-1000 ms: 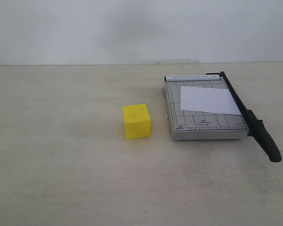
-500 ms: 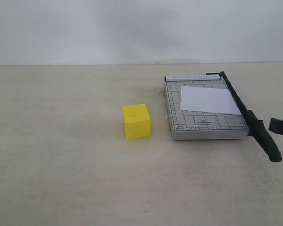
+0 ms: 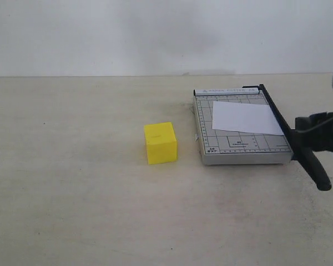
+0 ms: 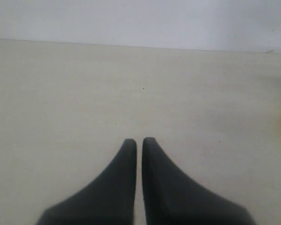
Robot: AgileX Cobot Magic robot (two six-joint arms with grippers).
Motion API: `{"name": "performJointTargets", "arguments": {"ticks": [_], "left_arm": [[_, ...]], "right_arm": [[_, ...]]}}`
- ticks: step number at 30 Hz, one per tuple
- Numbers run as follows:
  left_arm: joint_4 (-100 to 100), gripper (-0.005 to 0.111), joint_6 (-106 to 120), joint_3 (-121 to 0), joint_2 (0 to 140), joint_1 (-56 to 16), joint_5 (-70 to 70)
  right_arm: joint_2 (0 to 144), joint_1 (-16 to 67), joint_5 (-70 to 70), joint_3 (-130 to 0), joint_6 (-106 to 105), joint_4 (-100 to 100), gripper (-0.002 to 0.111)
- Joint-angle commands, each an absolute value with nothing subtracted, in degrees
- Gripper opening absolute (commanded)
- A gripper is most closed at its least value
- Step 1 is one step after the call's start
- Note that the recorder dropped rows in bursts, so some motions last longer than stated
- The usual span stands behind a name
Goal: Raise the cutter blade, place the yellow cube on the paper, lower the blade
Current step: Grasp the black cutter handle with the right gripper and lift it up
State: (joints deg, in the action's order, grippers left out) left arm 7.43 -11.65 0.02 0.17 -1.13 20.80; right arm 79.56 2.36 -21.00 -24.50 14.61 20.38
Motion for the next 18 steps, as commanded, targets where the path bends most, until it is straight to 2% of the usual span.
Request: {"name": "performJointTargets", "arguments": {"ticks": [1,6,15,18], "left_arm": [[7.05,0.004,-11.96,0.00,0.00,-1.25,20.65],[7.05,0.004,-11.96,0.00,0.00,-1.25,20.65],[7.05,0.004,-11.96,0.00,0.00,-1.25,20.65],[7.05,0.004,-11.96,0.00,0.00,-1.25,20.65]], "right_arm": [[88.17,2.27,-23.70,-24.73,11.84,19.13,0.057],[89.82,2.27,-28.38,-24.73,10.31,19.13,0.057],[75.85,2.27,-25.17,-23.99,14.70,17.28,0.057],[77.86,2.27,-28.66,-20.43,14.44,15.67,0.057]]}}
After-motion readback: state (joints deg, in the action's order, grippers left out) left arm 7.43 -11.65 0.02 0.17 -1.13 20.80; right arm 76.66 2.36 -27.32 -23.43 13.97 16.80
